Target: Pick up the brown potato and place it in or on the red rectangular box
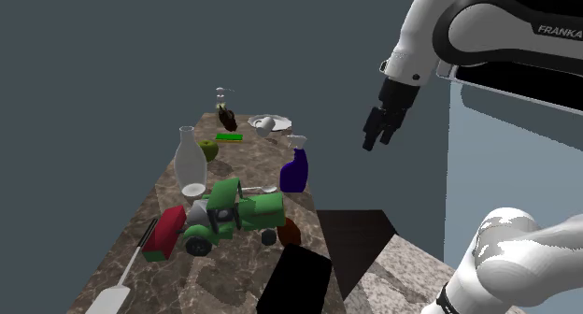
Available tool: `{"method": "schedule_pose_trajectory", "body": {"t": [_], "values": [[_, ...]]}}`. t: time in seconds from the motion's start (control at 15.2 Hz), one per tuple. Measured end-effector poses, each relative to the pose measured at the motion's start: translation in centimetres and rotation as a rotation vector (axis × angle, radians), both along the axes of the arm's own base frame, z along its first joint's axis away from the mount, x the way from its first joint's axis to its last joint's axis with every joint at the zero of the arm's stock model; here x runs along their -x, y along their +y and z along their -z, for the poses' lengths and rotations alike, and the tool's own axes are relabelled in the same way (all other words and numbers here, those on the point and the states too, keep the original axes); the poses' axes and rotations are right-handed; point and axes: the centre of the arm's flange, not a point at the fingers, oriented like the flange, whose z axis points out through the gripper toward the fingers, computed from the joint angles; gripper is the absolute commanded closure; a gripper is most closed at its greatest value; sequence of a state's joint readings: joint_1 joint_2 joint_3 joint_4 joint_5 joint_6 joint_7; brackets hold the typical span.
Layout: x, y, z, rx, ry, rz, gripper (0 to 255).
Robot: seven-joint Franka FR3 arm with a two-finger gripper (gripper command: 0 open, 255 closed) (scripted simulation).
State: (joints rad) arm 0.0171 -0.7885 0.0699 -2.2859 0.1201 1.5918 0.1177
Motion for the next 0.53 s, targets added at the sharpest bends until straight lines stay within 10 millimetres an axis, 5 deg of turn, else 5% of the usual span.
{"method": "schedule_pose_trajectory", "body": {"t": [0.2, 0.53], "values": [[-0.1, 0.8, 1.5, 0.008, -0.014, 0.002, 0], [-0.4, 4.9, 6.8, 0.041, -0.075, 0.011, 0]]}}
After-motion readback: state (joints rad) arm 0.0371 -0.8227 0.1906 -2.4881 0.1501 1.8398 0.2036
